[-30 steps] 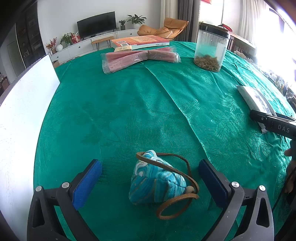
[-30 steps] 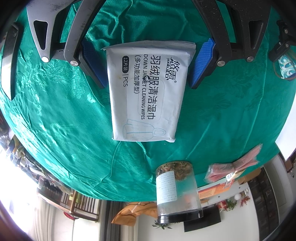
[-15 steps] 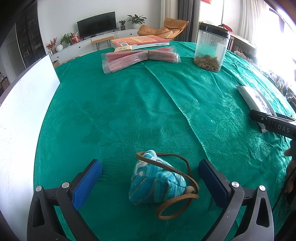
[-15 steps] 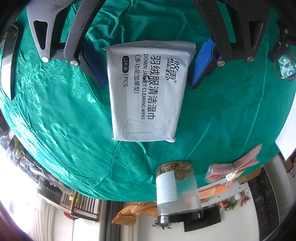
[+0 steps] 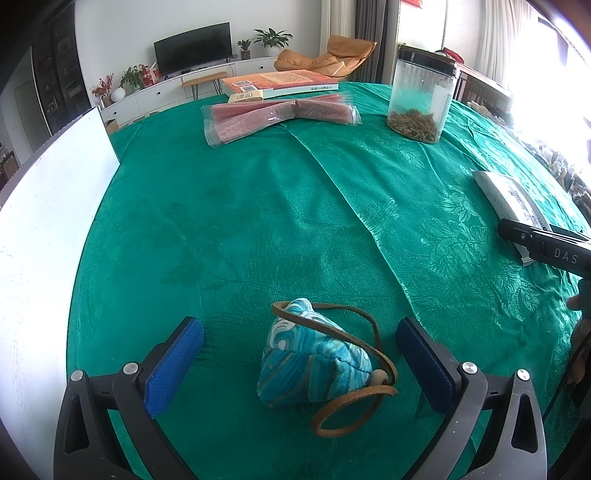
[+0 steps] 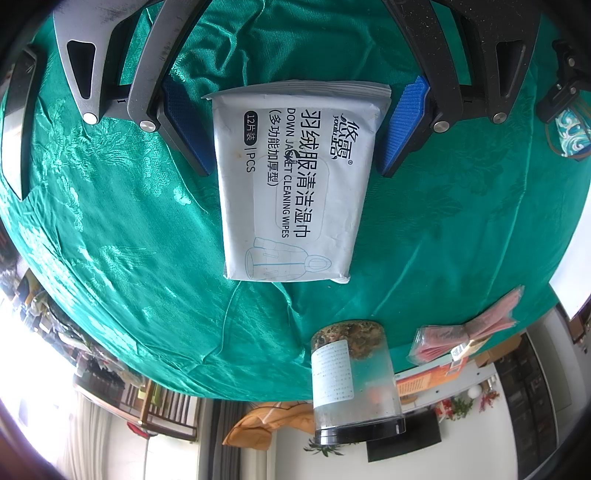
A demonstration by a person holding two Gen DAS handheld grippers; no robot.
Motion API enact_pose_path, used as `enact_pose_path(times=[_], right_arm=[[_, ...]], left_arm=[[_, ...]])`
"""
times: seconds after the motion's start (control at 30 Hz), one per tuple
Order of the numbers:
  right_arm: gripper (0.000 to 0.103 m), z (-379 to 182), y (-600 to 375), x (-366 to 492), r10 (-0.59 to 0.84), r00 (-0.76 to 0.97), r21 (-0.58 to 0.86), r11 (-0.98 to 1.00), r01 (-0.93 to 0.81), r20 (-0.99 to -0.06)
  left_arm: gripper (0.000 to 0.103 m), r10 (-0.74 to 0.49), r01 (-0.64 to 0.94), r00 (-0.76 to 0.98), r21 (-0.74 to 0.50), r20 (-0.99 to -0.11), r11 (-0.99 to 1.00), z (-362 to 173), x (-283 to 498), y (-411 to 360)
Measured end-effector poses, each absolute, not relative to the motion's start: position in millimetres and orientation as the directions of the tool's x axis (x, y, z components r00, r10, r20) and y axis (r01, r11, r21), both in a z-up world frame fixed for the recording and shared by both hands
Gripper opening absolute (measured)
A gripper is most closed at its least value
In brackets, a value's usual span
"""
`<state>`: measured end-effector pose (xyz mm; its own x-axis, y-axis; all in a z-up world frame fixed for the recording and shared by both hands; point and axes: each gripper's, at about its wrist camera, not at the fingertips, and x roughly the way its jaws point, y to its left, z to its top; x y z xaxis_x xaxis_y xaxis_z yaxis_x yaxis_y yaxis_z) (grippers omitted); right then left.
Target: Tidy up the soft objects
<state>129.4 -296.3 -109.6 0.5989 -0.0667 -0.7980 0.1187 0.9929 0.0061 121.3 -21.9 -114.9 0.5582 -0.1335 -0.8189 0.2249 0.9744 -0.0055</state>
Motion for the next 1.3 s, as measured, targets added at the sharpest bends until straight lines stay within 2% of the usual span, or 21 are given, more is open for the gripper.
enact_pose_path(times=[0.17,0.33,0.43,0.5,0.53,0.57,0.6,0.8,0.97,1.07,1.2,1.23,1.3], right_arm=[[0.091,-109.8,-296.5,129.3,-0.066,0.599,0.006,0.993,0.118,-0.798],[0.091,-110.1,-297.3,129.2,-0.064,0.598,0.01,0.993,0.12,-0.799],[0.093,-107.9,-298.6,140.7,-0.055,0.539,0.007,0.994,0.112,-0.841],[0.093,-104.9,-301.3,154.3,-0.025,0.451,0.015,0.996,0.085,-0.892],[0.089,-102.9,-302.6,158.6,-0.015,0.432,0.016,0.997,0.07,-0.902],[0.081,-99.2,-304.9,160.0,-0.005,0.435,0.025,0.998,0.064,-0.9],[0.068,-96.3,-306.9,159.3,-0.005,0.439,0.026,0.998,0.063,-0.899],[0.068,-63.6,-300.8,119.4,0.077,0.527,0.132,0.989,0.067,-0.847],[0.068,-2.4,-223.9,89.4,0.234,0.594,0.198,0.972,-0.126,-0.77],[0.068,38.9,-156.2,77.0,0.368,0.605,0.233,0.928,-0.292,-0.706],[0.068,77.3,-56.1,58.1,0.575,0.526,0.31,0.803,-0.509,-0.626],[0.068,81.8,-31.5,54.1,0.626,0.484,0.338,0.759,-0.556,-0.611],[0.07,80.7,13.8,48.8,0.713,0.377,0.406,0.667,-0.625,-0.591]], left_arm=[[0.103,-0.154,0.299,0.468,-0.009,-0.87,0.954,-113.1,117.3,-18.3],[0.103,-0.154,0.293,0.456,-0.016,-0.876,0.956,-114.1,112.4,-9.0],[0.103,-0.154,0.278,0.46,-0.024,-0.874,0.96,-113.8,114.9,-8.2],[0.085,-0.15,0.275,0.487,-0.012,-0.86,0.961,-110.8,114.0,-9.9],[0.052,-0.161,0.286,0.516,-0.009,-0.841,0.958,-107.0,111.6,-10.5],[0.052,-0.166,0.286,0.527,-0.01,-0.833,0.958,-104.5,111.1,-9.9],[0.052,-0.186,0.283,0.528,-0.035,-0.829,0.959,-102.6,111.4,-6.9],[0.051,-0.357,0.253,0.582,-0.255,-0.73,0.933,-61.5,88.2,24.8],[0.051,-0.408,0.243,0.652,-0.334,-0.639,0.911,1.5,55.9,75.3],[0.052,-0.306,0.165,0.735,-0.278,-0.605,0.946,39.5,35.9,130.8],[0.052,-0.073,-0.057,0.786,-0.189,-0.614,0.98,63.0,5.0,224.3],[0.055,-0.002,-0.128,0.778,-0.161,-0.628,0.979,61.6,-2.4,246.7],[0.072,0.145,-0.274,0.714,-0.083,-0.685,0.958,48.0,-12.9,286.5]])
